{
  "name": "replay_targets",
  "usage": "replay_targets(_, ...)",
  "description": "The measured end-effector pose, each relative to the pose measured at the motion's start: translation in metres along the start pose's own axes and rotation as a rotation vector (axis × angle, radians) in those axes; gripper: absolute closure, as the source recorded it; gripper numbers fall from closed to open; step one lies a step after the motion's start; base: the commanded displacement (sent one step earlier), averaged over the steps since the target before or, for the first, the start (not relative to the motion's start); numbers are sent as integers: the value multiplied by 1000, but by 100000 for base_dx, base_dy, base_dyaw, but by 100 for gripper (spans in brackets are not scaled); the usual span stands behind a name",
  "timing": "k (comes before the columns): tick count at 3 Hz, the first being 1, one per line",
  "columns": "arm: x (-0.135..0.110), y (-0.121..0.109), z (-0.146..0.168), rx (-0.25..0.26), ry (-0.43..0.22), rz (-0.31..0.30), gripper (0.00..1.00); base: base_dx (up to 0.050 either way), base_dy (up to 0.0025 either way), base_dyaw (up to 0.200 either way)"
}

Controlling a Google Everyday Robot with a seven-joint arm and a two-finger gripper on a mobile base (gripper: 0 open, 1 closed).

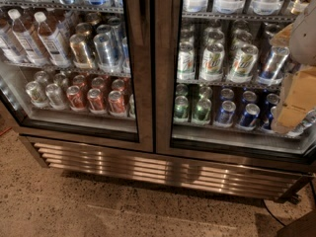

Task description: Open right fridge door

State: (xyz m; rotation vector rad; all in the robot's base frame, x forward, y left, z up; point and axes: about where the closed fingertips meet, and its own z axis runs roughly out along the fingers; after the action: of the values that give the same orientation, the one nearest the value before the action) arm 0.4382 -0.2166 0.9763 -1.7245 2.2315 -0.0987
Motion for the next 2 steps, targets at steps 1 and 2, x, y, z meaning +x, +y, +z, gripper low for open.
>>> replay_targets(1,0,0,0,0,0,0,0,0,0,0)
replay_targets(2,-6,-2,2,-2,-3,-10,0,0,0,0)
